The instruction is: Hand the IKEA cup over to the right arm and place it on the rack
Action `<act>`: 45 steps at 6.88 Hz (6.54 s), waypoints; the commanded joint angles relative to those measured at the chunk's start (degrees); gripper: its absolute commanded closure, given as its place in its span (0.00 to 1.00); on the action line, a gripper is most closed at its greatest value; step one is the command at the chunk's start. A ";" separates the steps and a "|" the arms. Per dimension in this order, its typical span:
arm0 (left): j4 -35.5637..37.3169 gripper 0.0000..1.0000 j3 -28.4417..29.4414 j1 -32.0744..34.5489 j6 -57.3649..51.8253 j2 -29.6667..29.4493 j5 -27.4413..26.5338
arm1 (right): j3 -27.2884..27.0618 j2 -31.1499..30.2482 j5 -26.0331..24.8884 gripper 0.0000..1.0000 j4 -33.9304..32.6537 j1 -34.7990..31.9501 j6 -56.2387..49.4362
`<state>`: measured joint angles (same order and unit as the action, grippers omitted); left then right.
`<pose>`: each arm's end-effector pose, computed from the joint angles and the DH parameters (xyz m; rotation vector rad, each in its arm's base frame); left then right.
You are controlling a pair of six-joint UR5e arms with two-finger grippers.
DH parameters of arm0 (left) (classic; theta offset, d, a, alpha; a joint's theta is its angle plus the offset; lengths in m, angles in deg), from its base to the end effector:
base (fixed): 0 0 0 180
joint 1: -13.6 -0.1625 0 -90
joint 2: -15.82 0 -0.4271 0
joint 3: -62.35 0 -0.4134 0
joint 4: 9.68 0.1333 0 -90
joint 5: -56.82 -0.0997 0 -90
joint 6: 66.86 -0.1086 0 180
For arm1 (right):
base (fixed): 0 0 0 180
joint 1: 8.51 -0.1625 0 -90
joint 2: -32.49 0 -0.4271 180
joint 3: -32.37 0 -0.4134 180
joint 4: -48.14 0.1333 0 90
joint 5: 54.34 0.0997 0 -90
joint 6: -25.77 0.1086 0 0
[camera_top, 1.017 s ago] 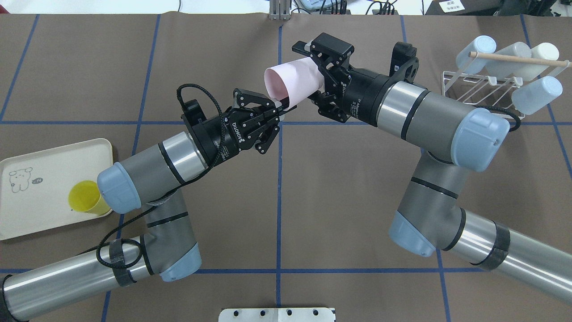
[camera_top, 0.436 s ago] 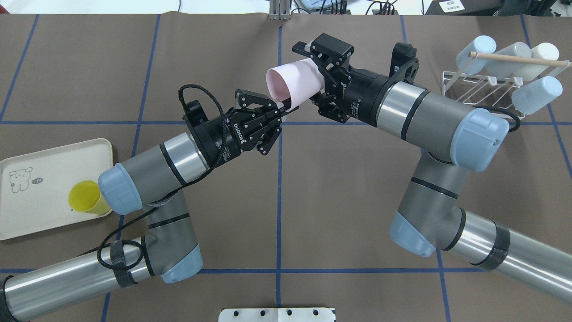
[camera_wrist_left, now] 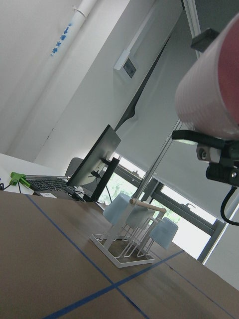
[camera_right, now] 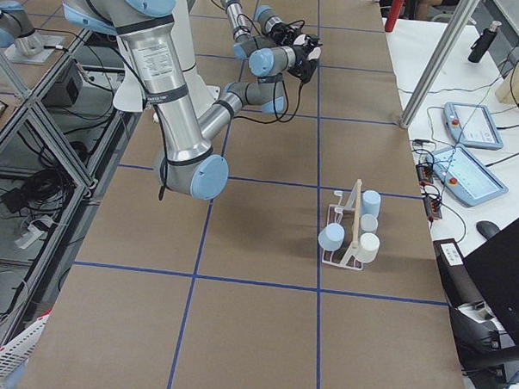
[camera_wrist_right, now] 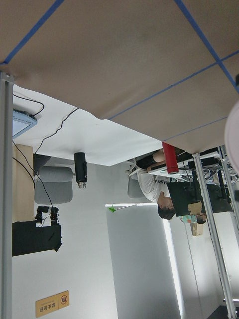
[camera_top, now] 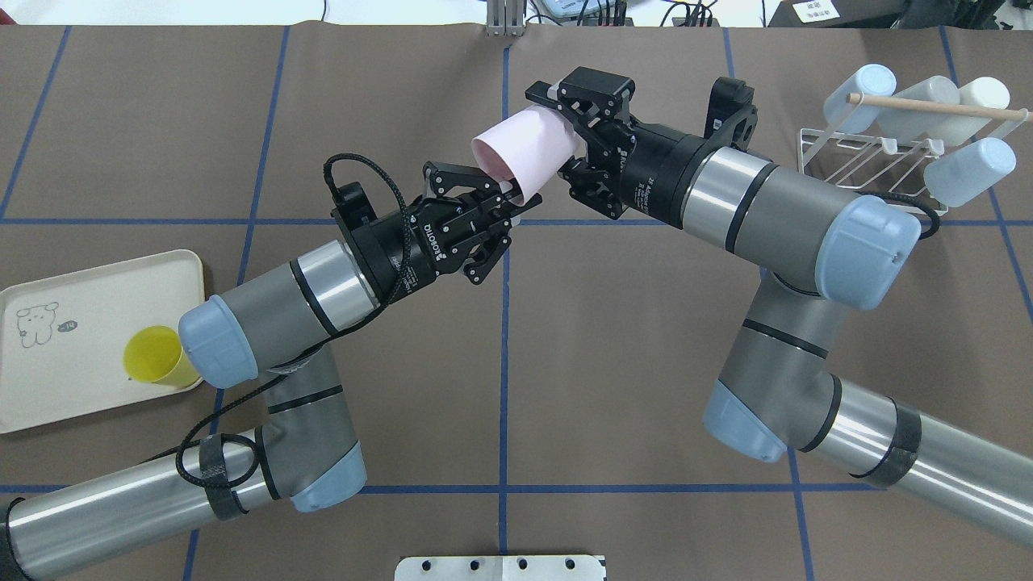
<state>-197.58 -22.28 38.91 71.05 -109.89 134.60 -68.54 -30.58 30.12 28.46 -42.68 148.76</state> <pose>0.5007 -0.4096 0.1565 -0.3459 2.3631 -0.8950 -0.4087 -0.4512 0.1613 0.0900 -1.9845 0.8755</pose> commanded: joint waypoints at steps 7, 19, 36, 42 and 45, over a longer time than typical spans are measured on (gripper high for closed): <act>0.25 0.00 -0.01 2.90 -5.53 0.81 0.53 | 1.07 -4.24 0.00 1.00 2.03 -8.26 -6.50; 72.14 0.00 -29.00 25.05 -66.59 26.69 29.41 | 0.80 -15.30 -28.37 1.00 -22.50 -12.67 -50.29; 79.44 0.00 -29.63 31.65 -81.93 35.27 40.43 | 1.15 -27.89 -31.56 1.00 -21.88 -14.08 -59.01; 79.44 0.00 -29.54 31.65 -81.93 35.27 40.43 | 2.56 -27.98 -31.12 1.00 -21.88 -13.56 -58.92; 79.44 0.00 -29.54 31.65 -81.85 35.18 40.43 | 3.52 -27.98 -30.94 1.00 -21.88 -13.38 -58.92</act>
<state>-118.14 -51.84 70.56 -10.84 -74.70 175.03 -65.40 -58.56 -0.86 6.57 -56.14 89.84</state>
